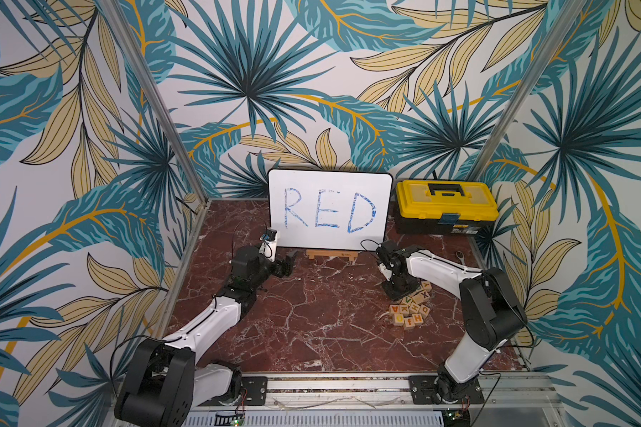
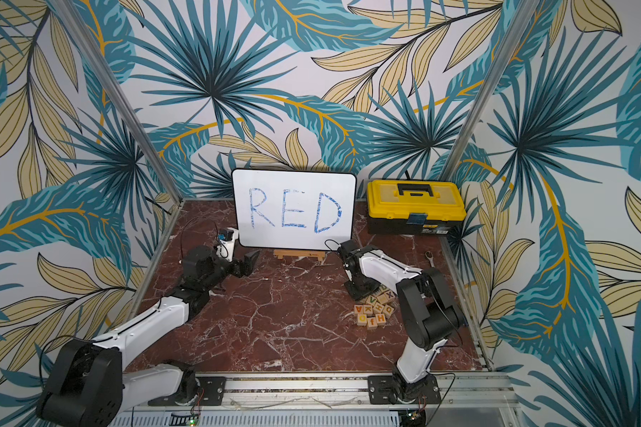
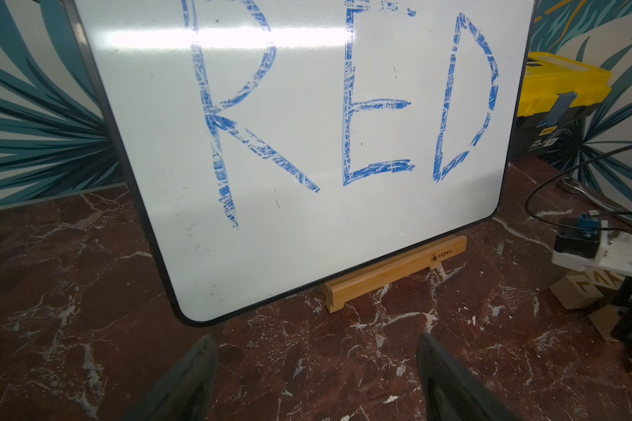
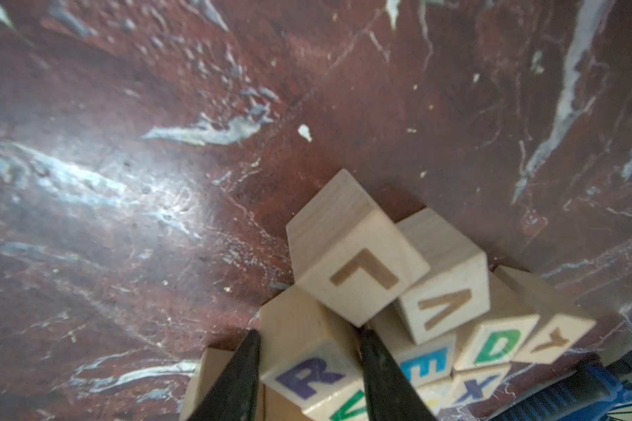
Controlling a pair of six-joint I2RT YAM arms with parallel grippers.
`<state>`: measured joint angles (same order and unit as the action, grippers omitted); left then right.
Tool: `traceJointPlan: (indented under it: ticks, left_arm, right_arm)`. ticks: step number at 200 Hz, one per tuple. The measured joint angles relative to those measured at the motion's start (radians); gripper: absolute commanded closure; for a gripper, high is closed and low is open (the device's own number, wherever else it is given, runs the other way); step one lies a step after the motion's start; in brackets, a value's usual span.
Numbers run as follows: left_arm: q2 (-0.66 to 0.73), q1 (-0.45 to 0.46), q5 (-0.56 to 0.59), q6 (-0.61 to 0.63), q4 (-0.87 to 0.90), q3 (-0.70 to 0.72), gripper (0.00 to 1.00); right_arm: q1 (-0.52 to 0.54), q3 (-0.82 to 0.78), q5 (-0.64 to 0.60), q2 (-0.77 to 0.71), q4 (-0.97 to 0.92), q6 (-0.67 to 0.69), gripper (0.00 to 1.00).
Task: Assemble the uppercase word "red" with letter blocks
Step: Move the letter block to the center of the board.
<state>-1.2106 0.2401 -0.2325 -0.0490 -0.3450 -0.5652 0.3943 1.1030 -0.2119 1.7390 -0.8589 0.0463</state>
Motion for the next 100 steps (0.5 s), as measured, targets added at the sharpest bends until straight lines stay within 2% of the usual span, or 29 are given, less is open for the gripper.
traceJointPlan:
  ticks: [54, 100]
  left_arm:
    - [-0.002, -0.002, 0.000, 0.000, 0.000, 0.000, 0.14]
    - [-0.002, -0.002, 0.000, 0.000, 0.000, 0.000, 0.15]
  right_arm:
    - [-0.002, 0.013, 0.004, 0.003, 0.002, 0.007, 0.69]
    - [-0.002, 0.017, 0.003, 0.003, 0.002, -0.003, 0.70]
